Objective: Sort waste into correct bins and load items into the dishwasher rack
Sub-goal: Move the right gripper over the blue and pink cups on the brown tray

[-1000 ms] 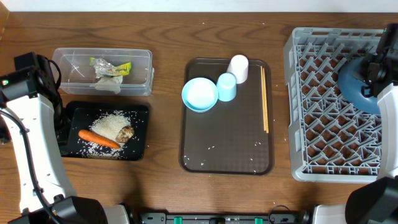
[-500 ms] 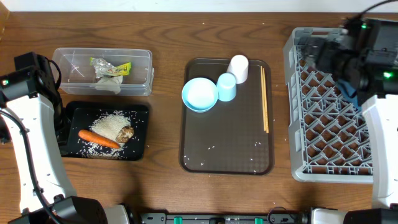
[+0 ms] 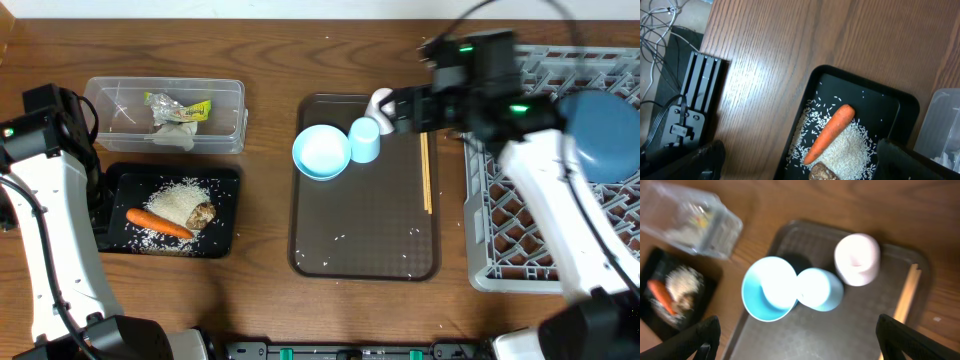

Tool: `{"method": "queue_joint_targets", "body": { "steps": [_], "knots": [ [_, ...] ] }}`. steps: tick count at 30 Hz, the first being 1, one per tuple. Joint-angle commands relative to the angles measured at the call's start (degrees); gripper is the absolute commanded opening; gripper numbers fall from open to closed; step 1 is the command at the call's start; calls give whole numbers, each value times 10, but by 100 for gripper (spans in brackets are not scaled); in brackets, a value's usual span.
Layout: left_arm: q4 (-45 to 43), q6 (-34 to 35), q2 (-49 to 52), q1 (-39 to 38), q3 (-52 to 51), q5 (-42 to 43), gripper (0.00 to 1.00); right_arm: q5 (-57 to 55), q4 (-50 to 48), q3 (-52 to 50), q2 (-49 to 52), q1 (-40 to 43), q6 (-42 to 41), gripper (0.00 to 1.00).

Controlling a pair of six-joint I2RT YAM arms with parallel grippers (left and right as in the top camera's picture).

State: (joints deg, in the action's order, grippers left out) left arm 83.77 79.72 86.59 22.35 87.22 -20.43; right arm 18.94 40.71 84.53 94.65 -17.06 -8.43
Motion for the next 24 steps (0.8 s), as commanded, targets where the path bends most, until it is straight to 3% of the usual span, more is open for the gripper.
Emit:
{"method": "queue_joint_targets", "body": {
  "steps": [1,10,24],
  "knots": [
    [4,7,3,2,-1,-6,98,-73,-12,5,44,-42,11,94],
    [4,7,3,2,-1,-6,98,-231,-59,5,118,-99,-74,89],
    [4,7,3,2,-1,-6,98,-249,-33,4,151,-134,-149,85]
  ]
}}
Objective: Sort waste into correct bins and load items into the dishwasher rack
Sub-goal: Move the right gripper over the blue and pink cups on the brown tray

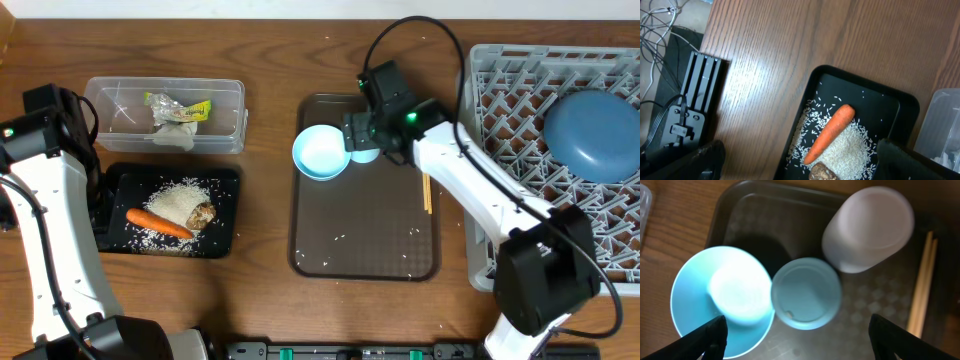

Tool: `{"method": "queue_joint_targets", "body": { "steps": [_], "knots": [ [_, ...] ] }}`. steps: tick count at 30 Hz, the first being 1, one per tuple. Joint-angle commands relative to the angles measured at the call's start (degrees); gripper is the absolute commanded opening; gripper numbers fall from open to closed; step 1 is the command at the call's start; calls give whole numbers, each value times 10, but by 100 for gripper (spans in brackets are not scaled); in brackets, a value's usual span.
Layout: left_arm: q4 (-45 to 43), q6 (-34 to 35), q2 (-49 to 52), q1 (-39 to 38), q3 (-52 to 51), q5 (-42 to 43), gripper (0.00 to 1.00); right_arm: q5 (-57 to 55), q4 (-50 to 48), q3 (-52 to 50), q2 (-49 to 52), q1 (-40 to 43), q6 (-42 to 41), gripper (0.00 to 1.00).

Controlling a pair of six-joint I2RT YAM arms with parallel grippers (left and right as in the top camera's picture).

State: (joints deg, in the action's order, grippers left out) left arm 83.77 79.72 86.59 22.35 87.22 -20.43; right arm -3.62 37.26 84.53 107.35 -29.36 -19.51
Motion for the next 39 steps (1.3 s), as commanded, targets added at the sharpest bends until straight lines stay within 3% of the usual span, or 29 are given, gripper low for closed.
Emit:
{"method": "queue_joint_targets", "body": {
  "steps": [1,14,21,29,39],
  "knots": [
    [4,7,3,2,-1,-6,98,-27,3,4,27,-11,-49,85],
    [4,7,3,2,-1,-6,98,-47,2,4,58,-11,-94,84],
    [4,7,3,2,-1,-6,98,-66,-9,4,63,-11,-99,76],
    [4,7,3,2,-1,-6,98,-71,-31,4,74,-11,-98,82],
    [4,7,3,2,-1,-6,98,-71,-47,3,76,-11,-98,80]
  ]
}}
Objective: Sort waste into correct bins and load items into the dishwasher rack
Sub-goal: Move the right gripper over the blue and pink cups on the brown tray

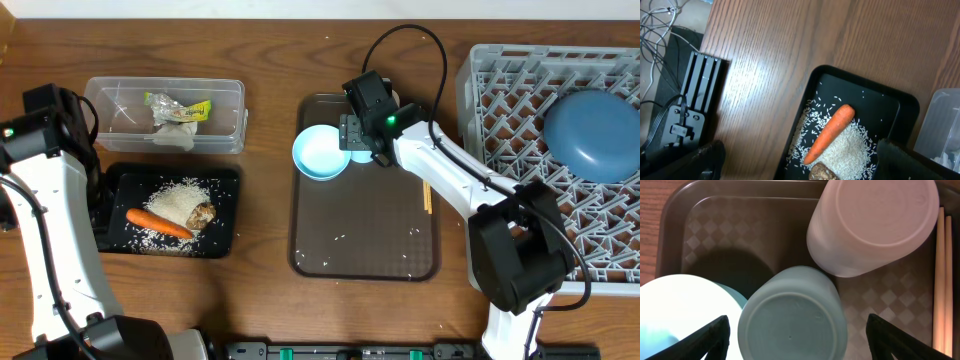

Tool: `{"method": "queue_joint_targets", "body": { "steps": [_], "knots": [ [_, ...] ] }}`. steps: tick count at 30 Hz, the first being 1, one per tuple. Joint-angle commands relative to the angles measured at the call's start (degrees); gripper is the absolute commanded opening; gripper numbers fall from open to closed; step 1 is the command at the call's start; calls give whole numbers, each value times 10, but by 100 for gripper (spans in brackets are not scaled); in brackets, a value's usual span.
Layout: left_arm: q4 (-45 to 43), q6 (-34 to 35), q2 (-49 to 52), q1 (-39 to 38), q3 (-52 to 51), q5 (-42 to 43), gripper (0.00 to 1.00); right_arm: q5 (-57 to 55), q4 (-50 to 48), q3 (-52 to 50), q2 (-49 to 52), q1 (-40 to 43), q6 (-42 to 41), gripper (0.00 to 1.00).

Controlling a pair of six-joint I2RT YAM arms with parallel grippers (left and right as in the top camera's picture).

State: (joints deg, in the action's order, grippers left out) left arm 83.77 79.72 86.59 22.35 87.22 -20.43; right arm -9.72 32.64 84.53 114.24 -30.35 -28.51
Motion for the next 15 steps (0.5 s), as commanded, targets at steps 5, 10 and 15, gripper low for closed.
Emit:
{"method": "queue_joint_targets", "body": {
  "steps": [5,10,15],
  "knots": [
    [4,7,3,2,-1,-6,98,-10,-3,3,18,-1,-8,74],
    [4,7,3,2,-1,-6,98,-10,-6,3,20,-1,-8,68],
    [4,7,3,2,-1,-6,98,-11,-8,3,20,-1,-8,58]
  ]
}}
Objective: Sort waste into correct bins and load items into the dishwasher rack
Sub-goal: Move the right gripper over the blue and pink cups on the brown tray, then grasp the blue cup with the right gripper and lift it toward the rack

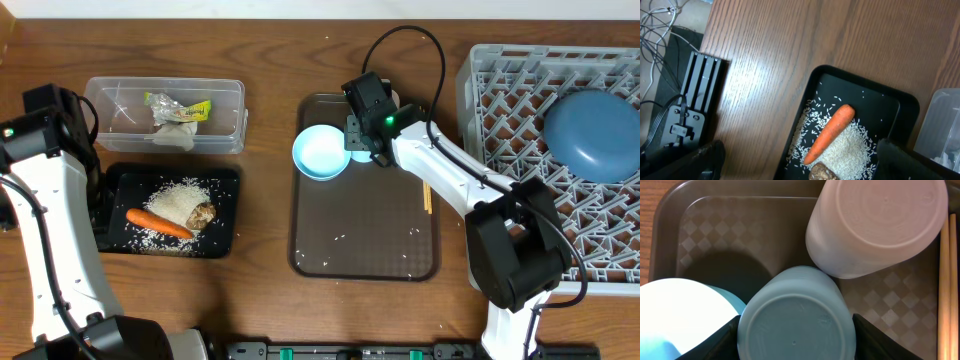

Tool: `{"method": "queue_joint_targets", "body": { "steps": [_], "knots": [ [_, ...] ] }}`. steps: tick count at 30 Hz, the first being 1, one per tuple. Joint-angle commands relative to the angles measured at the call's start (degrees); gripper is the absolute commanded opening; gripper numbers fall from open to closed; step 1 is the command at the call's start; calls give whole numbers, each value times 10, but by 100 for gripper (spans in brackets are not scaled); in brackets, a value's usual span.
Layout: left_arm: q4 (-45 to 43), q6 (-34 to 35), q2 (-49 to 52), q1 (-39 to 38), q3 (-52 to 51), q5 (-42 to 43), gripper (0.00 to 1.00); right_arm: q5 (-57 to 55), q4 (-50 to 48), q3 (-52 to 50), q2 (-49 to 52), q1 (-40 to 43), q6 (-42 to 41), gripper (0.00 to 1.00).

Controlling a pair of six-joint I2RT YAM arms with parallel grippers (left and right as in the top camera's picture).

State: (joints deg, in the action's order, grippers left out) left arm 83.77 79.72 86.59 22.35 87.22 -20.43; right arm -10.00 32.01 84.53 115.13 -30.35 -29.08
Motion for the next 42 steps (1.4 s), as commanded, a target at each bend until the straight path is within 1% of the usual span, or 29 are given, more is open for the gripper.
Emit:
{"method": "queue_joint_targets", "body": {
  "steps": [1,3,4,7,11,19,27,33,37,42],
  "knots": [
    [4,7,3,2,-1,-6,98,-8,-1,3,10,-1,-2,58],
    [4,7,3,2,-1,-6,98,-8,-1,3,11,-1,-2,57],
    [4,7,3,2,-1,-6,98,-7,0,3,10,-1,0,54],
    [4,7,3,2,-1,-6,98,-7,6,3,9,-1,0,50],
    [4,7,3,2,-1,-6,98,-7,21,3,2,-1,0,50],
    [4,7,3,2,-1,-6,98,-7,76,3,-47,0,4,35],
    [4,7,3,2,-1,-6,98,-7,157,3,-95,0,19,36],
    [4,7,3,2,-1,-6,98,-12,178,3,-122,15,19,36],
    [4,7,3,2,-1,-6,98,-12,182,3,-153,47,20,36],
    [4,7,3,2,-1,-6,98,-12,206,3,-205,112,31,36]
  ]
}}
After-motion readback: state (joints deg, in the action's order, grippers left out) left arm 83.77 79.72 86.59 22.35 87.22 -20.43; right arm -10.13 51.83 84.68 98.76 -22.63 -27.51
